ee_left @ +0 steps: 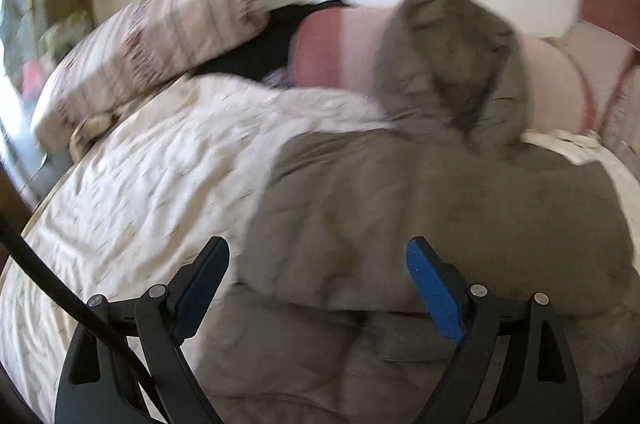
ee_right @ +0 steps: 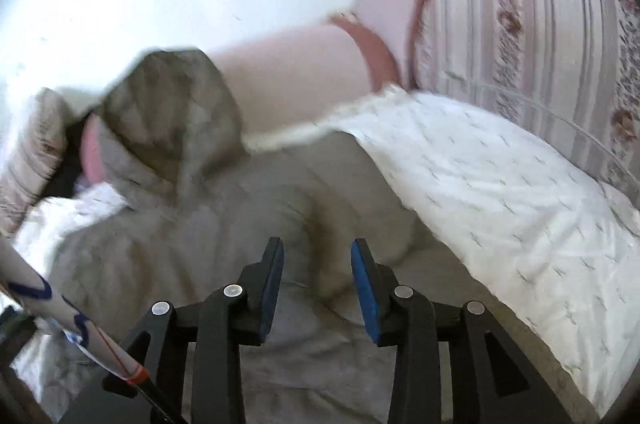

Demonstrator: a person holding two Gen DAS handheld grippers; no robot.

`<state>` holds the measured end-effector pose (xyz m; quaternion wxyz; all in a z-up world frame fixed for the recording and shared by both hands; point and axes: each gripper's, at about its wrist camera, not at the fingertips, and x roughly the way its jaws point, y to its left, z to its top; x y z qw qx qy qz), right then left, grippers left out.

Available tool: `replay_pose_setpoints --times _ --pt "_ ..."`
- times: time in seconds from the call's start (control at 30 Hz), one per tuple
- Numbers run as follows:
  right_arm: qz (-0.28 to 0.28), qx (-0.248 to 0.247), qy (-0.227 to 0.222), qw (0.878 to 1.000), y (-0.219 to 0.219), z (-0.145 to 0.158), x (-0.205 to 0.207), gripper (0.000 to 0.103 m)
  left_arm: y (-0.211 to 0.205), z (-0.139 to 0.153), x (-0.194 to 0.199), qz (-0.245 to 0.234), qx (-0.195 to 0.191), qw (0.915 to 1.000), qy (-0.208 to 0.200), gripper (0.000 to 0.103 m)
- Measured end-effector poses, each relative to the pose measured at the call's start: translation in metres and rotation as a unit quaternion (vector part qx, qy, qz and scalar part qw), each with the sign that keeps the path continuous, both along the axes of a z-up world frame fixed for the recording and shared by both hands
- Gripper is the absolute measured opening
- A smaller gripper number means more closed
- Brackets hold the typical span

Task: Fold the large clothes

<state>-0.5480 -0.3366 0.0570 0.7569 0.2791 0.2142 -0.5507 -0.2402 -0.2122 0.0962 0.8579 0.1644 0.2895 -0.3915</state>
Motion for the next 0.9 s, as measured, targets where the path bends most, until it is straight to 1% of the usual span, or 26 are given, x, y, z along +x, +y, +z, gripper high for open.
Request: replay_pose_setpoints --times 0.03,0.07,0.13,0.23,0.3,0.37,0.47,0.6,0.7,0.8,0.9 --pt "0.02 0.002 -0.011 1.0 0.001 -0.001 0.003 0.04 -0.004 -0.001 -0.009 -0.014 0.002 0.9999 -0.004 0.09" --pt "0.043 0.008 -0.013 0.999 0.002 -0.004 0.01 0.04 -0.009 -0.006 -0.02 -0.032 0.011 0.9994 -0.007 0.09" --pt "0.072 0.019 -0.004 0.997 0.003 -0.014 0.021 0.04 -0.018 -0.016 -0.031 -0.051 0.03 0.9982 -0.002 0.09" --pt "0.095 0.057 0.008 0.994 -0.004 -0.033 0.03 0.04 -0.026 -0.031 -0.04 -0.045 0.057 0.9973 -0.01 0.09" --pt "0.099 0.096 0.02 0.99 -0.012 -0.049 0.033 0.04 -0.029 -0.035 -0.042 -0.042 0.064 0.9969 -0.018 0.09" --pt "0.097 0.104 0.026 0.989 -0.014 -0.055 0.034 0.04 -0.029 -0.037 -0.044 -0.043 0.065 0.9968 -0.02 0.09" --pt "0.1 0.099 0.043 0.989 -0.011 -0.054 0.038 0.04 -0.027 -0.041 -0.046 -0.042 0.064 0.9967 -0.025 0.09" --pt "0.102 0.099 0.049 0.989 -0.011 -0.054 0.038 0.04 -0.025 -0.042 -0.045 -0.042 0.06 0.997 -0.022 0.09" --pt "0.102 0.097 0.055 0.988 -0.009 -0.054 0.039 0.041 -0.024 -0.042 -0.048 -0.042 0.055 0.9972 -0.028 0.09" --pt "0.104 0.096 0.058 0.988 -0.009 -0.054 0.041 0.041 -0.023 -0.039 -0.051 -0.044 0.05 0.9971 -0.038 0.09" --pt "0.105 0.095 0.06 0.988 -0.009 -0.054 0.041 0.041 -0.019 -0.034 -0.054 -0.044 0.034 0.9973 -0.048 0.09"
